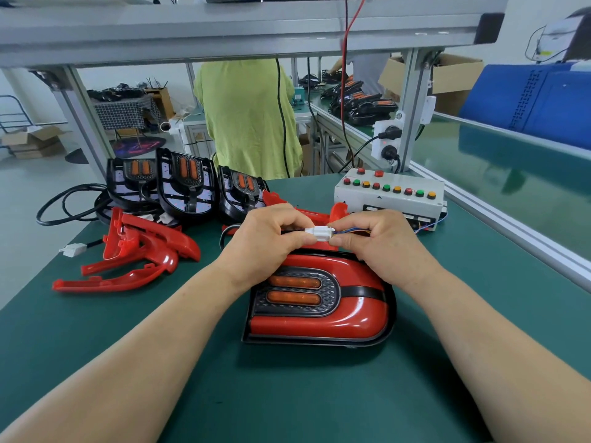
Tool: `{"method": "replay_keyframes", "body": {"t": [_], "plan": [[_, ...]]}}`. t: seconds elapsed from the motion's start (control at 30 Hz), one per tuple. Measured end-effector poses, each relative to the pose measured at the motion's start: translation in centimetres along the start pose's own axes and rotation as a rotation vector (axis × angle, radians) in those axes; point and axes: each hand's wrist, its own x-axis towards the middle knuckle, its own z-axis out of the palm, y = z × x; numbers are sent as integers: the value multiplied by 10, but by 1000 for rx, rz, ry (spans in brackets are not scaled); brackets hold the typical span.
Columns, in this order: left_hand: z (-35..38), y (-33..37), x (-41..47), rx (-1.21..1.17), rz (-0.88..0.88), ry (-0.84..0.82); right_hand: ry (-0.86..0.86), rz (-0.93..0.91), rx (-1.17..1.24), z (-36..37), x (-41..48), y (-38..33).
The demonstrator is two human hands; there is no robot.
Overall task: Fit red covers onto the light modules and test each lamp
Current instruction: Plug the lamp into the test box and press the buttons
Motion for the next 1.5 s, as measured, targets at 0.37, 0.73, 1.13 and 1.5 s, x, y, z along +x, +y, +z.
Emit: {"method": "replay_keyframes", "body": {"t": [0.37,0.73,1.13,1.5], "plan": [[1,-3,2,-28,21,20,-4,13,16,-2,2,2],[-2,-5,-1,84,25,87,36,84,37,-6,4,13],[-5,-30,-8,-170,-318,-27,150,239,-242,-16,10,33],[0,-28,-9,-208,-362,-21,-85,202,-910,-16,69,41]]}}
